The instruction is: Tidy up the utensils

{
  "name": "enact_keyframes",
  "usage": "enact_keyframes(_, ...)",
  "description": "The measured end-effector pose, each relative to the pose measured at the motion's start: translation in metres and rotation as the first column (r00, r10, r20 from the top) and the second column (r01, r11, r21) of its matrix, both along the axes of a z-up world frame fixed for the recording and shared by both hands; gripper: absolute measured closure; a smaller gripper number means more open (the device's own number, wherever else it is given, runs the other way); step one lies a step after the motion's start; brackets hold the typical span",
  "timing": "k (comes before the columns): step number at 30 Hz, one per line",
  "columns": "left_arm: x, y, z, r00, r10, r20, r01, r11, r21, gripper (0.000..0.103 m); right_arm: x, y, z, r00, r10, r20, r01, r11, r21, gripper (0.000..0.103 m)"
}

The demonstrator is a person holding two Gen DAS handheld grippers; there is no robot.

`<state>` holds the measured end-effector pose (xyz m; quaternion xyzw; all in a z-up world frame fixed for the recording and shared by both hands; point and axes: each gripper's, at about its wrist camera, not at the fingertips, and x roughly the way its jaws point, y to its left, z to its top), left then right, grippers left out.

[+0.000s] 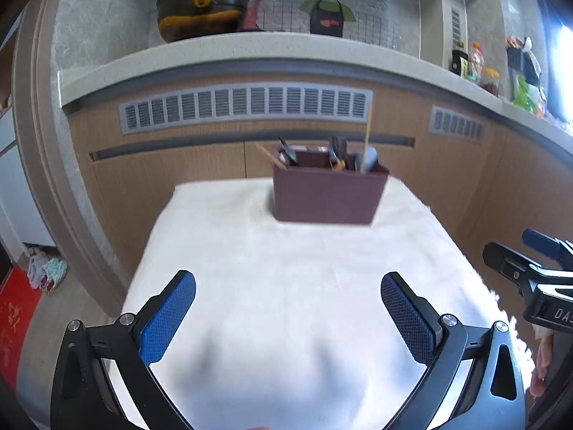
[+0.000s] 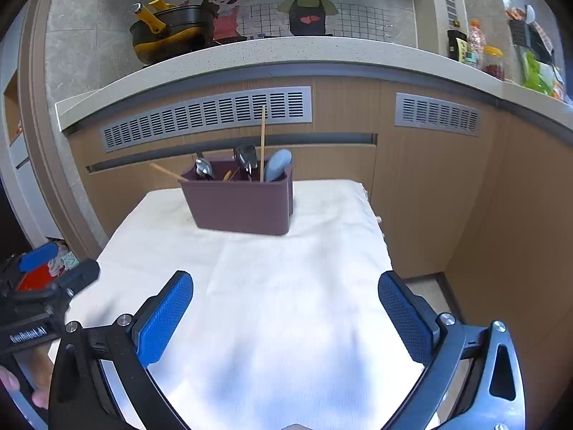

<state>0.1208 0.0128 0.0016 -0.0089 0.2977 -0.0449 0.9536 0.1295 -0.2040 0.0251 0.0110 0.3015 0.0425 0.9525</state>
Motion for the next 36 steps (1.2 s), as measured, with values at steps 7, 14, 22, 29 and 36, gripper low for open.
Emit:
enact_keyframes(7, -0.022, -0.005, 0.0, 1.0, 0.01, 0.008, -0.009, 1.0, -0.017, 0.0, -0.02, 0.004, -0.004, 1.0, 0.001, 0.026, 0.001, 0.999, -0.051, 0.0)
enact_keyframes(14, -0.028, -0.009, 0.013, 0.999, -0.001, 0.034, 0.002, 1.0, -0.006, 0.0, -0.028, 0.002, 0.0, 0.998, -0.008, 0.064, 0.012, 0.998, -0.067, 0.0)
enact_keyframes(22, -0.03, -0.012, 0.019, 0.999, -0.009, 0.037, 0.009, 1.0, 0.003, 0.0, -0.029, -0.001, 0.002, 0.998, -0.002, 0.065, 0.005, 0.998, -0.059, 0.0)
enact_keyframes(29, -0.029, -0.013, 0.018, 0.999, -0.013, 0.031, 0.013, 1.0, 0.009, 0.0, -0.03, -0.002, 0.002, 0.997, -0.002, 0.071, 0.006, 0.998, -0.06, 0.0)
enact_keyframes(36, -0.029, -0.013, 0.018, 1.0, -0.015, 0.028, 0.015, 1.0, 0.007, 0.0, -0.031, -0.002, 0.003, 0.997, -0.004, 0.074, 0.008, 0.998, -0.061, 0.0)
